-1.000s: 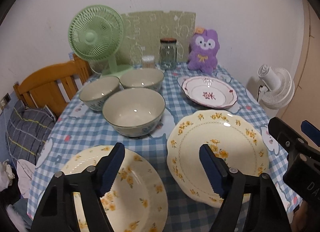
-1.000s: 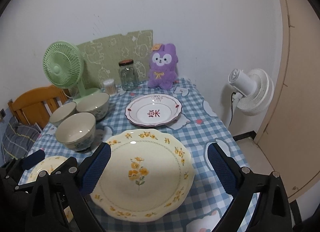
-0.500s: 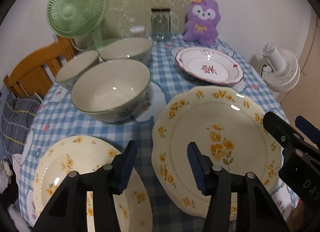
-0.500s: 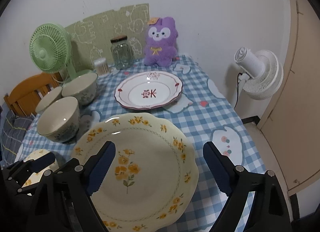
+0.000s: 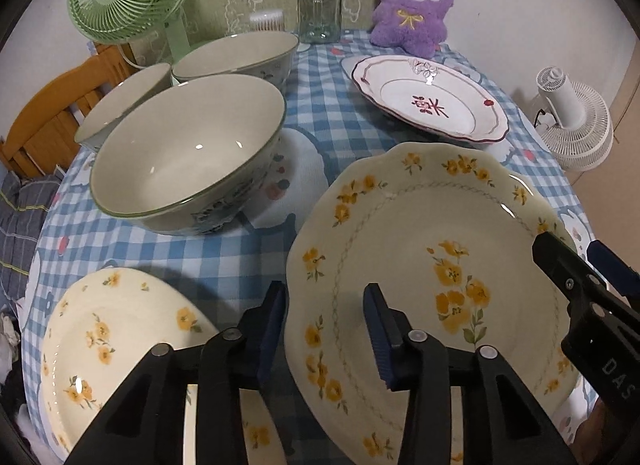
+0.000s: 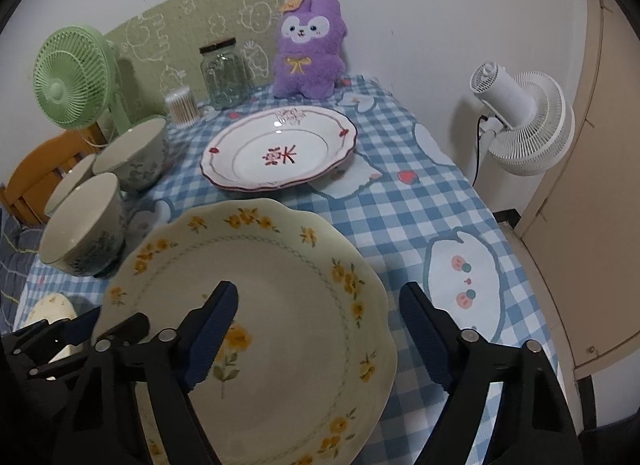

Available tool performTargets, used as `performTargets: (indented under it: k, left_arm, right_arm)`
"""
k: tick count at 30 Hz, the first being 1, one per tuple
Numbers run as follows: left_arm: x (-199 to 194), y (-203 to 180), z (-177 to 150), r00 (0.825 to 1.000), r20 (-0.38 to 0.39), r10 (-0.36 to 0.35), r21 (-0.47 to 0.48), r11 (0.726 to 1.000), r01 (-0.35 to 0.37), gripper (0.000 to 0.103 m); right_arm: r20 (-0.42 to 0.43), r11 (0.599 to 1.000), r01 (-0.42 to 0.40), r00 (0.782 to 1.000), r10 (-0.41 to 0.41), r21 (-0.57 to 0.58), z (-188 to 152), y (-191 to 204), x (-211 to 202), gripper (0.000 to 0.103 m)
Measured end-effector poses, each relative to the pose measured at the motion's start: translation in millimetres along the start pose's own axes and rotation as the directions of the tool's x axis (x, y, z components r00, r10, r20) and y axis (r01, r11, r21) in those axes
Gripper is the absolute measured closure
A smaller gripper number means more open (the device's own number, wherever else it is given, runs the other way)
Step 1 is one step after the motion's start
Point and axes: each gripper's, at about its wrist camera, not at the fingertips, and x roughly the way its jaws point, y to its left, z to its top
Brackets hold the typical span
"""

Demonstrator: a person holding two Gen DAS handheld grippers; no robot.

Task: Organize plates and bowls
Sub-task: 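Move the right tool to the scalloped yellow-flower plate and grasp its rim, then lift the scalloped plate with the right tool and carry it aside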

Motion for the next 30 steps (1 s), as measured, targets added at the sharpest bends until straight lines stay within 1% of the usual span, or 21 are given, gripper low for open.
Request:
performTargets:
  k: [4, 12, 15, 19, 21, 30]
  left_arm:
    - [4, -3, 2, 1.000, 0.004, -0.001, 0.007, 1.000, 0.001, 0.063]
    - [6, -4, 4, 1.000, 0.009, 0.001, 0.010, 1.000, -0.001, 0.062]
    - [7, -5, 4, 1.000, 0.015, 0.008, 0.023, 1.000, -0.009, 0.062]
    - [7, -6, 2, 1.000, 0.019, 0.014, 0.037, 0.999, -0.014, 0.062]
    - [8, -7, 2, 1.000, 0.021, 0.020, 0.043, 0.999, -0.021, 0.062]
    - [6, -8, 0, 0.999, 0.028, 0.031, 0.052, 0.998, -0.032, 0.062]
  right_arm:
    - [-0.032, 1.000, 0.012, 0.999, -0.012, -0.004, 0, -3, 12, 0.024]
    - [-0.083, 1.000, 0.023, 0.996, -0.022, 0.009, -2, -8, 28, 0.026]
    - [-0.101, 1.000, 0.024, 0.995, -0.022, 0.018, -4, -10, 32, 0.029]
    - [-0.129, 0.999, 0.003, 0.992, 0.002, 0.035, -7, -12, 37, 0.038]
    - [-0.130, 0.999, -0.007, 0.991, 0.011, 0.033, -8, -11, 36, 0.040]
    - [-0.126, 0.999, 0.013, 0.992, -0.008, 0.044, -8, -11, 34, 0.046]
